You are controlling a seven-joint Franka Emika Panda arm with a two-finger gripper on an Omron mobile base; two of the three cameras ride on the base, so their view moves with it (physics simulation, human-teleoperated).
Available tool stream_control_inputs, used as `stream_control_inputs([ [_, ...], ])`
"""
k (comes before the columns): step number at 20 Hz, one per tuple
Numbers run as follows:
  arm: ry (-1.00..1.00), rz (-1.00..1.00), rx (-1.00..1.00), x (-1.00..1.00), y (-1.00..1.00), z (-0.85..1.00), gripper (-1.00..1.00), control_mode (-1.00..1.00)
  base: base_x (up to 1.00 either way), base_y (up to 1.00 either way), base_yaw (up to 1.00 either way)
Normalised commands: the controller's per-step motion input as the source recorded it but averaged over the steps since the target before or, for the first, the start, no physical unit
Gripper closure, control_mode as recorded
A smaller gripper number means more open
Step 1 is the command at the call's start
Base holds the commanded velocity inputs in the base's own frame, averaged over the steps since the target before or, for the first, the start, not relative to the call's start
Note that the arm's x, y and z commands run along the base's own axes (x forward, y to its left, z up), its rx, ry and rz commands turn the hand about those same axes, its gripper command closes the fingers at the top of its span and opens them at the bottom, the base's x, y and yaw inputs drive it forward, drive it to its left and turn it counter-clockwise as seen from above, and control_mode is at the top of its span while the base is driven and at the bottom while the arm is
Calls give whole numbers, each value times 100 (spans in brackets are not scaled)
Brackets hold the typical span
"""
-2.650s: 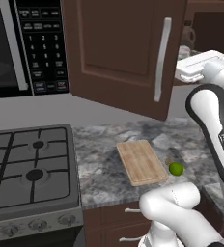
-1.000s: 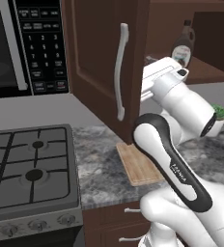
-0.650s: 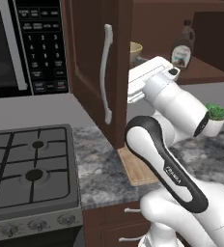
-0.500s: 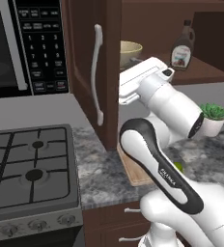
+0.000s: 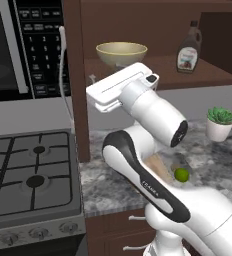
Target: Open the cabinet. Place the bowl and condiment on the counter. Then place the lime and garlic on the cutting board.
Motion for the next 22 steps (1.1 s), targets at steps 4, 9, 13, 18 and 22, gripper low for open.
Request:
stream_control_inputs([
  [4,1,-2,1,27,42,0,-100,-100,0,0,0],
  [9,9,-3,-2,37,32,-1,-100,-100,0,0,0],
  [13,13,-2,-1,15,2,7,-100,-100,0,0,0],
  [18,14,-4,6,0,-30,12,-100,-100,0,0,0],
  [22,11,-6,13,-5,-37,9,-100,-100,0,0,0],
])
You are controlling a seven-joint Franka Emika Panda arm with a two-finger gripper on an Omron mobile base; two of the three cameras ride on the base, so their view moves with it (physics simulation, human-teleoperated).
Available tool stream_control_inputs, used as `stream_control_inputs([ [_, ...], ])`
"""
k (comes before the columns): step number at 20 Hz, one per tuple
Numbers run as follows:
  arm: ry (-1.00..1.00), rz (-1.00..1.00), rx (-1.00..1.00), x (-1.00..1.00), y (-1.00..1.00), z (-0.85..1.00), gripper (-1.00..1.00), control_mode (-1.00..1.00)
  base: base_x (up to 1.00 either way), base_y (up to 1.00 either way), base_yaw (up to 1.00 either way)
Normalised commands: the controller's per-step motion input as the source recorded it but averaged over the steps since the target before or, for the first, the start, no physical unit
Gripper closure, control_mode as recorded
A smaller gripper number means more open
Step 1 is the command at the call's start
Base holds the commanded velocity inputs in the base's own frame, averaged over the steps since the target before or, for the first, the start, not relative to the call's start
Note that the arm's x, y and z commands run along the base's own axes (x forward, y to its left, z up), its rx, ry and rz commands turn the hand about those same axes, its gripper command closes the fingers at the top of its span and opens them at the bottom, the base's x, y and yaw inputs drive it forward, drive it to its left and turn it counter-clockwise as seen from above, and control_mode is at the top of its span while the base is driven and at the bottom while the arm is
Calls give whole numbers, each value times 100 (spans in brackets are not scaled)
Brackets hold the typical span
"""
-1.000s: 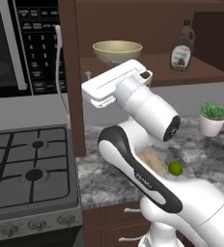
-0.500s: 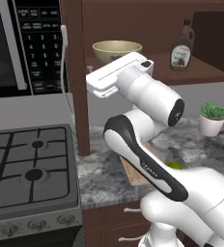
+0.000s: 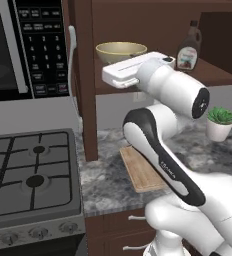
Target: Open the cabinet. Place the bowl and condiment on the counter. Then place the lime and garlic on the cutting board.
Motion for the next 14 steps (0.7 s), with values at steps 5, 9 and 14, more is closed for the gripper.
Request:
stream_control_inputs([
  [5,11,-6,17,-14,-33,11,-100,-100,0,0,0],
  [9,12,-7,18,-12,-25,12,-100,-100,0,0,0],
  [14,12,-8,19,-11,-21,9,-100,-100,0,0,0],
])
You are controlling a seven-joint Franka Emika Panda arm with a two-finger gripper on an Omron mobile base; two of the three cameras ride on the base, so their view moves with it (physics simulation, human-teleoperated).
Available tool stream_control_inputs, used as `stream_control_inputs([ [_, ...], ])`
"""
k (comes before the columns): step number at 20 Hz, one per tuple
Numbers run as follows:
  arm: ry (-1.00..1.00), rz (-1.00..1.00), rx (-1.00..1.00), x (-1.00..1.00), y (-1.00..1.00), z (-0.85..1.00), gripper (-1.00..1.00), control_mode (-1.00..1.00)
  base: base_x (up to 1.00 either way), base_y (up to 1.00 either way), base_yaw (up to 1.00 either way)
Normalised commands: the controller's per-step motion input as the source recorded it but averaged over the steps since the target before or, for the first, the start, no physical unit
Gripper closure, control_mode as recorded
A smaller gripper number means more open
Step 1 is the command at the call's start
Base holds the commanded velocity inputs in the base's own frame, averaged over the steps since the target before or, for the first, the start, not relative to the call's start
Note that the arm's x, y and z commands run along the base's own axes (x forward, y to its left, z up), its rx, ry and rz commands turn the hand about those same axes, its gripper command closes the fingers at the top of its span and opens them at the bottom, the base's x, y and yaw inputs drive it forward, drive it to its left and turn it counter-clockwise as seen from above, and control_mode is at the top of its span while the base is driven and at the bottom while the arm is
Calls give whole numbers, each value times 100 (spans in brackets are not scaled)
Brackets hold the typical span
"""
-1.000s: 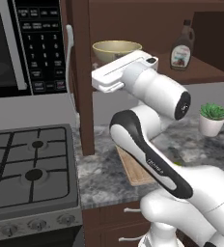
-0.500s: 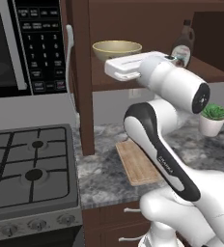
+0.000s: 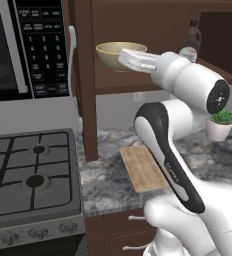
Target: Open the cabinet. Place the bowl and condiment on the counter. Then place the lime and garlic on the cutting board.
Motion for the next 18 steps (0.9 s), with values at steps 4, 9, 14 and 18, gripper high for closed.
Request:
stream_control_inputs([
  [4,15,-8,18,-14,-23,6,-100,-100,0,0,0],
  [9,17,-7,17,-14,-26,3,-100,-100,0,0,0],
  [14,19,-5,16,-12,-28,0,-100,-100,0,0,0],
  [18,15,-3,19,-2,-26,5,-100,-100,0,0,0],
])
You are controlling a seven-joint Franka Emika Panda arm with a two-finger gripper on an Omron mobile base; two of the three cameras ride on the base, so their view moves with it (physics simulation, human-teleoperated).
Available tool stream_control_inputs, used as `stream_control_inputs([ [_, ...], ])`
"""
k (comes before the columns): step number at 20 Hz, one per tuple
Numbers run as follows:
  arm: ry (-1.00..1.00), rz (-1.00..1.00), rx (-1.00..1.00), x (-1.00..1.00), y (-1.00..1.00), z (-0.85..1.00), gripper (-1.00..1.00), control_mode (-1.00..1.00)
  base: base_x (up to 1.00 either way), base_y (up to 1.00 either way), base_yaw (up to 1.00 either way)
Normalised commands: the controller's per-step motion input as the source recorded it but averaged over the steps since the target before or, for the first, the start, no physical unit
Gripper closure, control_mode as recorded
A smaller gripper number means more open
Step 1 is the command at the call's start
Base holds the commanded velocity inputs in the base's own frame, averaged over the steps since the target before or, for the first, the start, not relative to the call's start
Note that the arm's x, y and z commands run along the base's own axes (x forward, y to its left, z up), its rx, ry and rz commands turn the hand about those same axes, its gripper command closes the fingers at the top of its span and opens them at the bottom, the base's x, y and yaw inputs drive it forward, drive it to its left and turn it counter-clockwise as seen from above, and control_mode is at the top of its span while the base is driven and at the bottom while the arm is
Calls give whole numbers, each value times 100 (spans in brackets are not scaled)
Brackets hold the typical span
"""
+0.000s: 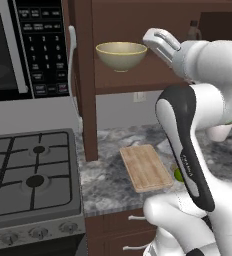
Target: Open the cabinet. Place the bowl and condiment on the counter. Then place the lime and garlic on the cutting board.
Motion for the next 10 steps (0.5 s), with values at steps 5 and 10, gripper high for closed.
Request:
stream_control_inputs([
  [5,7,-4,21,0,-26,3,-100,-100,0,0,0],
  [10,1,-4,21,0,-28,-7,-100,-100,0,0,0],
])
